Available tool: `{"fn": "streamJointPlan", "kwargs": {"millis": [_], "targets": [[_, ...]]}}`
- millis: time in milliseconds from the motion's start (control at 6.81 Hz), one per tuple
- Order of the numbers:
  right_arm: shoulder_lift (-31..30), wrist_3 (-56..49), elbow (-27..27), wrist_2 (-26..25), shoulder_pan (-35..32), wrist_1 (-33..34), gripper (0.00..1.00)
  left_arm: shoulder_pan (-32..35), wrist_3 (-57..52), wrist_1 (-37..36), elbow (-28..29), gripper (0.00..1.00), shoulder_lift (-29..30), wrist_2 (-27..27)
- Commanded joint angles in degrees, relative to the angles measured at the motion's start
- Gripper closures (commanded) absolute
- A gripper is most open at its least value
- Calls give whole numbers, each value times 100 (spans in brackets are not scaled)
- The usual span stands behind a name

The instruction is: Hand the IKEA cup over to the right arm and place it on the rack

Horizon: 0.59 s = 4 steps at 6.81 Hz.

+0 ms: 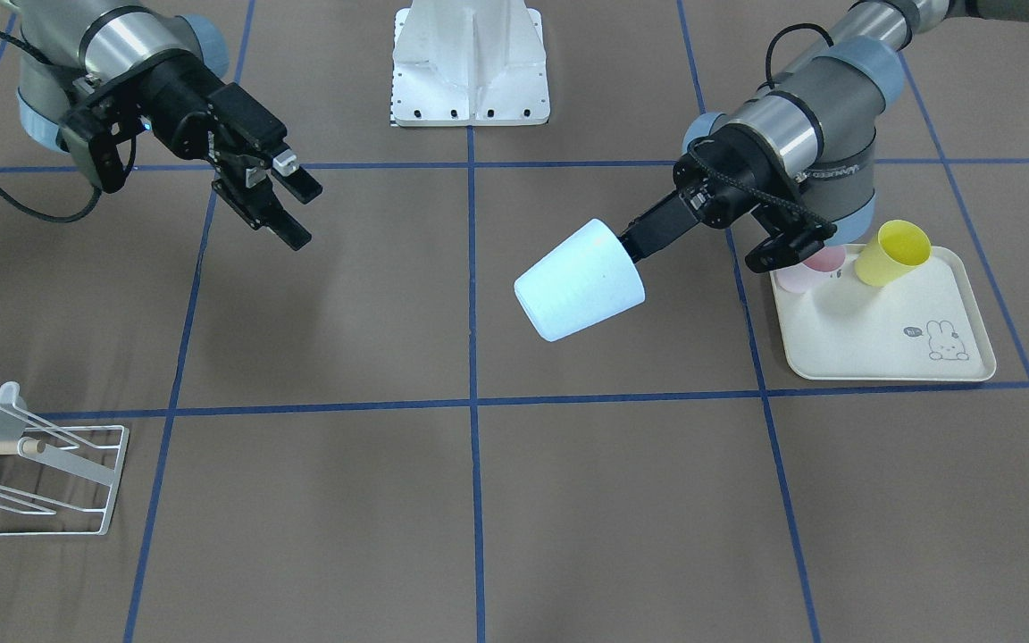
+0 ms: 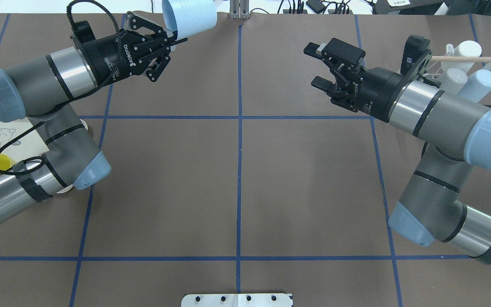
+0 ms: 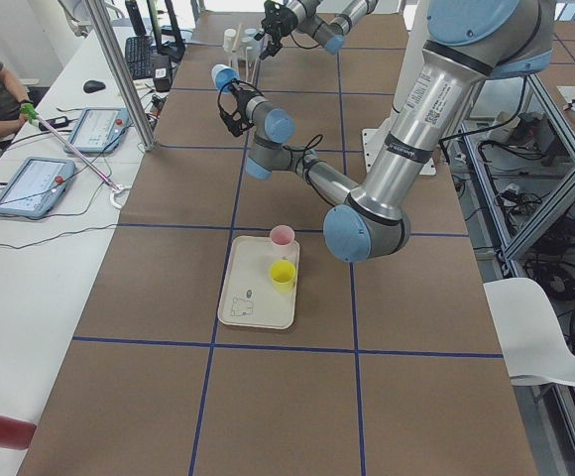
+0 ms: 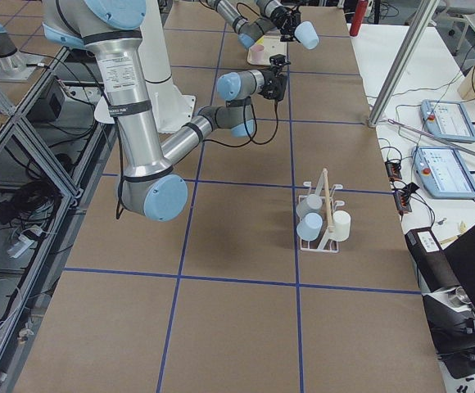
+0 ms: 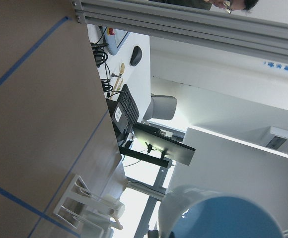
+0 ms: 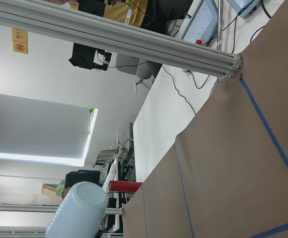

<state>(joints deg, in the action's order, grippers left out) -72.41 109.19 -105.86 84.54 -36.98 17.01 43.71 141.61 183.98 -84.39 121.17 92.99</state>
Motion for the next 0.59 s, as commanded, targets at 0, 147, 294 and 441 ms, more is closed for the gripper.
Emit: {"fn": "streamJointPlan", "kwargs": {"millis": [0,147,294,441], "targets": [[280,303,65,-87,147,-32,0,-230,681,225,116,100,267,-446],[298,331,83,-87,156,-23,0,-528,684,322,116,100,328,-805],[437,349,187,-87,156,-23,0,-626,692,322,220,100,459,-887],[517,436,240,-87,147,-49,0,-723,692,314,308,100,548,-897]]}}
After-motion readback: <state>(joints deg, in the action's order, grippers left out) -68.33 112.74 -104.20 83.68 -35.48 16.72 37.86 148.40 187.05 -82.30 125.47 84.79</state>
